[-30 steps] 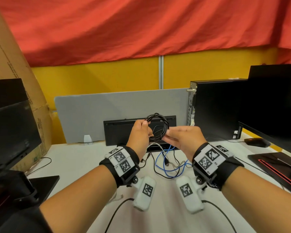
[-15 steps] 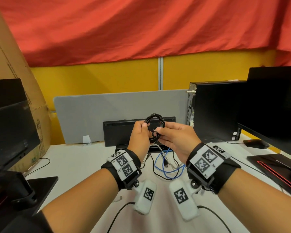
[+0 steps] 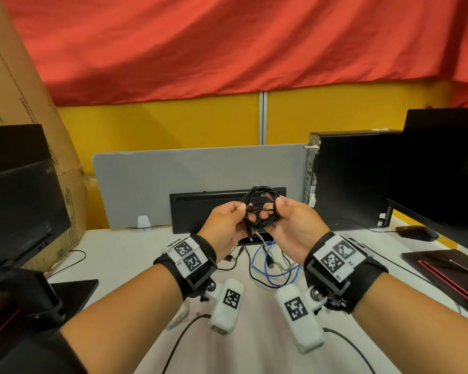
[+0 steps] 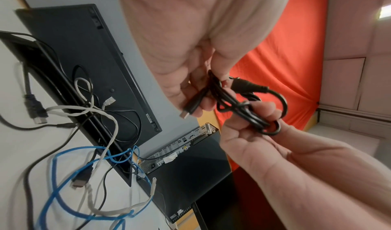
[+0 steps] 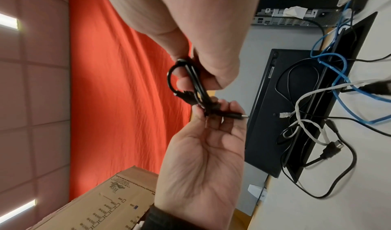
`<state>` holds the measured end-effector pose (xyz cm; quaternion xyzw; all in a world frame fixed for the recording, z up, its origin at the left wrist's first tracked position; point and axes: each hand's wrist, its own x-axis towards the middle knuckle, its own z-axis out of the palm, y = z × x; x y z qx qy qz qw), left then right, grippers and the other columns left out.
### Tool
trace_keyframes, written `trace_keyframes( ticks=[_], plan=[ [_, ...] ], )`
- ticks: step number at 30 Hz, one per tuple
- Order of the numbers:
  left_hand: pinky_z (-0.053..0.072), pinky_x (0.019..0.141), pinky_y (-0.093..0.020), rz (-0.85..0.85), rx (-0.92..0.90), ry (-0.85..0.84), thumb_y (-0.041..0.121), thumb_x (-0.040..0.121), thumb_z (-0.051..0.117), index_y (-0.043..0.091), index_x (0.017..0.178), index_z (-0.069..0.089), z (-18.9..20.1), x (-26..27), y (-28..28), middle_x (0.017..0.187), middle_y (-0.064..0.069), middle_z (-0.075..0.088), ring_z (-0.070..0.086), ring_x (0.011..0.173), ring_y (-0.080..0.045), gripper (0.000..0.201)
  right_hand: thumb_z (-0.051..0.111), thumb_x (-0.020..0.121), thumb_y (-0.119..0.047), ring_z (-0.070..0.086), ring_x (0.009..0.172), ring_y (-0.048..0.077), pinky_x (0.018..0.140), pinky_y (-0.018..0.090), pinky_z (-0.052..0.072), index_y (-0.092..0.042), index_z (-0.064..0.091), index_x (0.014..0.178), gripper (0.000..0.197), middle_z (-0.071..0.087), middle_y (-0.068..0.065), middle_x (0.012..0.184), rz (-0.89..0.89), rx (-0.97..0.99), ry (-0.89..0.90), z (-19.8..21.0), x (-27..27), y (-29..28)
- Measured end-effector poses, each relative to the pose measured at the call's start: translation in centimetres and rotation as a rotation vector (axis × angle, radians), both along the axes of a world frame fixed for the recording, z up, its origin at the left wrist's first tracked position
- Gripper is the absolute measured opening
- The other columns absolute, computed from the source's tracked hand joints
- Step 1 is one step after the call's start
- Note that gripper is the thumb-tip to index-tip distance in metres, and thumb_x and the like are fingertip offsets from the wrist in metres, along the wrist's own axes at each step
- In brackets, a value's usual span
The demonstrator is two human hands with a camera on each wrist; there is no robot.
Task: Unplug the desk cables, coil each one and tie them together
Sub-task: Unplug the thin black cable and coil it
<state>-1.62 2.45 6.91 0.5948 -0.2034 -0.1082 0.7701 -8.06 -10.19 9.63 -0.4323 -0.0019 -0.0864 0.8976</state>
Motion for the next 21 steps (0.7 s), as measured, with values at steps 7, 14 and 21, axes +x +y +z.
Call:
trace_keyframes(
  ticks=[7,14,21],
  plan=[
    [0.058,0.071,-0.035,0.027,-0.015,0.077,0.006,0.1,0.045,0.0,0.097,0.062,-0.2,0.1,1.3,0.084,-0.012,0.066,0.066,0.08,-0.026,0.018,0.046,0.09,0.013,0.055,0.081,0.03,0.094,0.044,0.045,0.011,0.048,0.126,0.036,0.06,0.025,0.097,0.001,-0.202,0.023,-0.7,0.8,0.2],
    [0.06,0.069,-0.032,0.203,0.013,0.102,0.007,0.099,0.05,0.0,0.1,0.065,-0.5,0.5,4.6,0.077,-0.008,0.062,0.065,0.065,-0.017,0.017,0.065,0.072,0.02,0.068,0.077,0.02,0.073,0.03,0.057,-0.003,0.063,0.111,0.046,0.07,0.007,0.08,-0.075,-0.687,0.027,-2.6,2.2,1.1],
    [0.053,0.053,-0.024,0.302,0.103,0.125,0.01,0.098,0.053,0.001,0.102,0.061,-0.6,0.2,8.5,0.074,-0.008,0.058,0.059,0.058,-0.013,0.013,0.08,0.068,0.007,0.074,0.075,0.025,0.072,0.035,0.06,0.0,0.067,0.102,0.037,0.073,0.017,0.088,-0.015,-0.659,0.091,-4.4,3.2,4.4]
  ],
)
